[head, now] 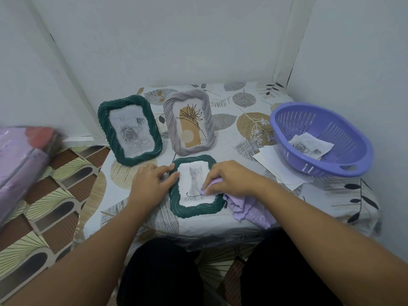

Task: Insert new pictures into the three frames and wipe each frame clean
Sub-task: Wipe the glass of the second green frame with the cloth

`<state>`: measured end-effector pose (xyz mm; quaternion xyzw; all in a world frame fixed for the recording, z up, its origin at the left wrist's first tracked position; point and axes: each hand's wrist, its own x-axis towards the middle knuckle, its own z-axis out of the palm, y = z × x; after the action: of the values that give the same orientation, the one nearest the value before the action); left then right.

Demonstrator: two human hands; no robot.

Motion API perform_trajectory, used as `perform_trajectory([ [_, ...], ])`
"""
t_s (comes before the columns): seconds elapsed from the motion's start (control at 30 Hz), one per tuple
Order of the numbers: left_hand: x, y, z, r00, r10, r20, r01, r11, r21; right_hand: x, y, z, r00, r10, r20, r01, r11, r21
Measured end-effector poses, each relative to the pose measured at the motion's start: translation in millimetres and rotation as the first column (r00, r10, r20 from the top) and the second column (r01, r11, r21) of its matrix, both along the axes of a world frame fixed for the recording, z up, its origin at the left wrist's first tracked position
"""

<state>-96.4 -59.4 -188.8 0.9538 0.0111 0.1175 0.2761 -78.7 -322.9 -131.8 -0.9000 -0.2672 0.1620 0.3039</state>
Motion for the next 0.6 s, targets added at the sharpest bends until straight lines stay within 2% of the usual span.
perform_trajectory([
  [0.17, 0.0, 0.8, -1.3, 1.000, -0.004, 0.007, 0.004, 1.000, -0.006, 1.3, 2.1, -3.1, 0.996, -0.068, 0.056, 0.065, 0.997, 0.049],
  [0.33, 0.6, 0.8, -1.5, 1.000, -0.004, 0.011, 0.004, 1.000, -0.009, 0.9, -0.8, -1.3, 0.999, -0.024, -0.022, 0.025, 0.999, 0.040],
  [0.6, 1.3, 1.5, -2.0, 1.000, -0.004, 0.011, 0.004, 1.000, 0.001, 1.5, -0.8, -4.6, 0.999, -0.033, 0.003, 0.033, 0.998, 0.062],
])
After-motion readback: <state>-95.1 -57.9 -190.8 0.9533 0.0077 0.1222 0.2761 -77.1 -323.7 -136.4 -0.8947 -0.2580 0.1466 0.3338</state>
